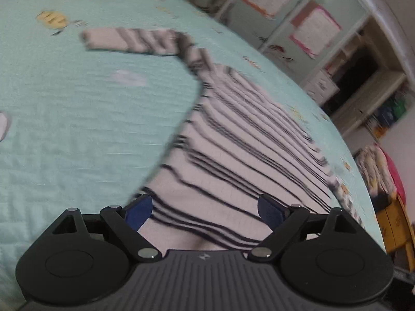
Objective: Fold clothes
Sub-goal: 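Move both grippers over the flattened sweater toward its side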
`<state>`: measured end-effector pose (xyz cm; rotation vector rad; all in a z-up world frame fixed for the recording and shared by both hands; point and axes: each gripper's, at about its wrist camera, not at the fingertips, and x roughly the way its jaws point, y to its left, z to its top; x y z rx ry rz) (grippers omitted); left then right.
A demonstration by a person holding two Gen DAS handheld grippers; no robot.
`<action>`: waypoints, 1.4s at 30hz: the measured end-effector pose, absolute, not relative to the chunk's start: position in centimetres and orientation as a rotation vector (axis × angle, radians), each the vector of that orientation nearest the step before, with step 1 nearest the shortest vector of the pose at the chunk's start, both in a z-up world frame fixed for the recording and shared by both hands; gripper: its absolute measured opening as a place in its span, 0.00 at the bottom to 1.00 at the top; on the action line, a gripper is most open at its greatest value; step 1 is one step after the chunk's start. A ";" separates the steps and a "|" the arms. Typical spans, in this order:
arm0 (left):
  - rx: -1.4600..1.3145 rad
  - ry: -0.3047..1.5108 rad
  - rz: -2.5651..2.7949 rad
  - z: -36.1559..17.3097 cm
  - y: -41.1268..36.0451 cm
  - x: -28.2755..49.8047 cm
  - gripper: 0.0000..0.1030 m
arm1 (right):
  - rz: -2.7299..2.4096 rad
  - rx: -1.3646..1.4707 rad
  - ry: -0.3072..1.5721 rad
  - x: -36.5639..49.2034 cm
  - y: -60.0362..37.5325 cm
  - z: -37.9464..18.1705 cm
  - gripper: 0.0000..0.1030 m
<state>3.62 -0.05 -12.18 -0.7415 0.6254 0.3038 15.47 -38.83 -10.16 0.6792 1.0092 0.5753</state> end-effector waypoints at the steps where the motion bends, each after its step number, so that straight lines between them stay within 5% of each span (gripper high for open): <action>1: -0.747 0.622 0.296 -12.5 0.3 3.4 0.82 | 0.593 0.682 1.016 15.3 -38.4 -10.3 0.31; 3: -0.758 0.617 0.281 -13.2 1.1 3.0 0.78 | 0.560 0.666 1.070 15.1 -38.3 -11.9 0.30; 5: -0.746 0.632 0.261 -12.6 1.1 3.0 0.78 | 0.514 0.645 1.071 14.8 -38.8 -13.4 0.00; 11: -0.887 0.566 0.155 -10.2 2.4 3.5 0.77 | 0.506 0.607 1.073 14.4 -38.7 -12.7 0.00; 15: -0.788 0.660 0.193 -11.6 2.8 7.2 0.82 | 0.544 0.556 1.067 13.9 -36.7 -11.6 0.17; 17: -0.780 0.751 0.226 -13.6 3.4 9.1 0.76 | 0.584 0.564 1.061 14.2 -35.5 -10.8 0.18; 23: -0.780 0.692 0.219 -12.8 2.5 6.8 0.79 | 0.665 0.578 0.954 17.5 -31.3 -8.2 0.19; 30: -0.803 0.570 0.365 -9.6 7.6 4.6 0.79 | 0.577 0.469 0.847 22.4 -26.1 -10.7 0.31; 42: -1.146 0.380 0.751 -11.8 22.5 5.9 0.78 | 0.650 0.639 0.745 22.2 -28.0 -16.0 0.23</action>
